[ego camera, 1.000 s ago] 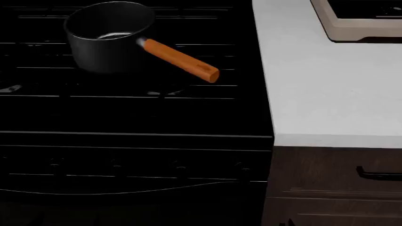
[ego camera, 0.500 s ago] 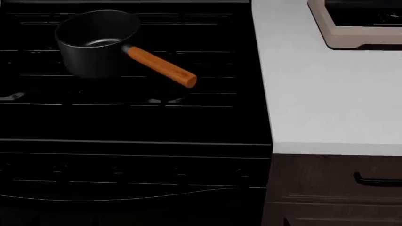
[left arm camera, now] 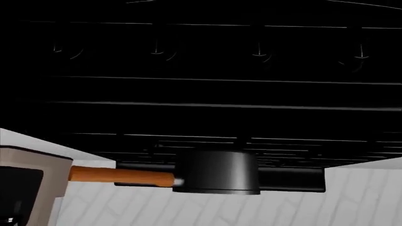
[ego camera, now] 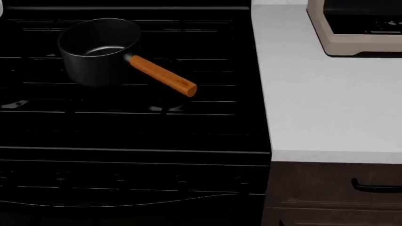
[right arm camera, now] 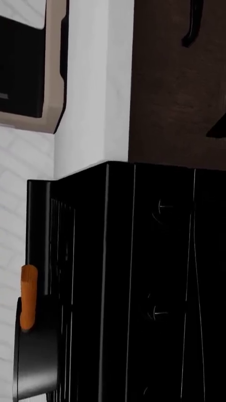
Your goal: Pick the chicken breast from the plate and place it in the pan.
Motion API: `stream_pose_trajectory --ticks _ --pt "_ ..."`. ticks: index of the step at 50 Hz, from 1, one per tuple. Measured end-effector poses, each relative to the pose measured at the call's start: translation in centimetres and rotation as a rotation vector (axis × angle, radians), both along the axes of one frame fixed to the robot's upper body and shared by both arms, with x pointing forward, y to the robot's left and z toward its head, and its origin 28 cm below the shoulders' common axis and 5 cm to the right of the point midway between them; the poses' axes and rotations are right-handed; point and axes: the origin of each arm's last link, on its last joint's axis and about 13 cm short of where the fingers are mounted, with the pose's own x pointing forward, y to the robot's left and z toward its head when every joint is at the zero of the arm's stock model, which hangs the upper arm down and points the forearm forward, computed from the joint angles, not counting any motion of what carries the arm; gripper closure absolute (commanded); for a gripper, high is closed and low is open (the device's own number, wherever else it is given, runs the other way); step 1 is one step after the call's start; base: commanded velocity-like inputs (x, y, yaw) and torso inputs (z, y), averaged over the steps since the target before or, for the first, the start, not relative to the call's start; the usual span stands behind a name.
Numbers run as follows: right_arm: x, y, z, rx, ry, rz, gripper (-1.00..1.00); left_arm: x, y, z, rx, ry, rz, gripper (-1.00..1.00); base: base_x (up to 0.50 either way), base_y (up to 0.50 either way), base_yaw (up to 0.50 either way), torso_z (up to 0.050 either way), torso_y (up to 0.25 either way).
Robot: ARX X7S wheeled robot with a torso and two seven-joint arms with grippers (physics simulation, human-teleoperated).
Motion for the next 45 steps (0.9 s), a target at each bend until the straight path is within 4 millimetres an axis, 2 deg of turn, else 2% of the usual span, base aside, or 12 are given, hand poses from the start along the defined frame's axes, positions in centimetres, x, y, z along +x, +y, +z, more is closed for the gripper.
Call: stream_pose_trajectory --ticks 6,10,21,27,31,34,41,45 --pt "0.0 0.0 0.0 -0.002 0.0 0.001 -1.0 -0.1 0.1 0.2 -0.009 0.002 -0.001 -1.0 0.0 0.0 0.0 0.033 0.004" --pt "0.1 -0.3 1.1 -0.011 -0.02 0.005 -1.0 0.0 0.4 1.6 -0.022 -0.012 -0.008 -1.0 0.0 0.0 0.0 0.0 0.0" --pt "1.1 -1.0 6.2 -0.043 -0.122 0.012 -1.0 0.6 0.2 10.9 -0.05 -0.084 -0.076 -1.0 0.0 0.0 0.0 0.0 0.0" --pt "0.6 -2.2 7.9 -0.069 -0.185 0.001 -1.0 -0.4 1.0 14.2 -0.039 -0.112 -0.105 -1.0 0.0 0.0 0.0 0.0 0.0" --pt "-0.1 -3.0 8.6 -0.085 -0.219 -0.011 -1.0 -0.8 2.3 15.3 -0.022 -0.125 -0.117 -1.0 0.0 0.0 0.0 0.0 0.0" --pt "0.2 -3.2 10.1 -0.091 -0.245 -0.015 -1.0 -0.9 3.2 15.7 -0.009 -0.132 -0.125 -1.0 0.0 -0.07 0.0 0.0 0.0" --pt "0.6 -3.4 12.4 -0.101 -0.266 -0.022 -1.0 -0.8 5.3 16.1 0.007 -0.132 -0.136 -1.0 0.0 -0.49 0.0 0.0 0.0" --pt "0.6 -3.5 13.1 -0.111 -0.275 -0.026 -1.0 -0.7 6.1 16.1 0.006 -0.13 -0.148 -1.0 0.0 -0.02 0.0 0.0 0.0"
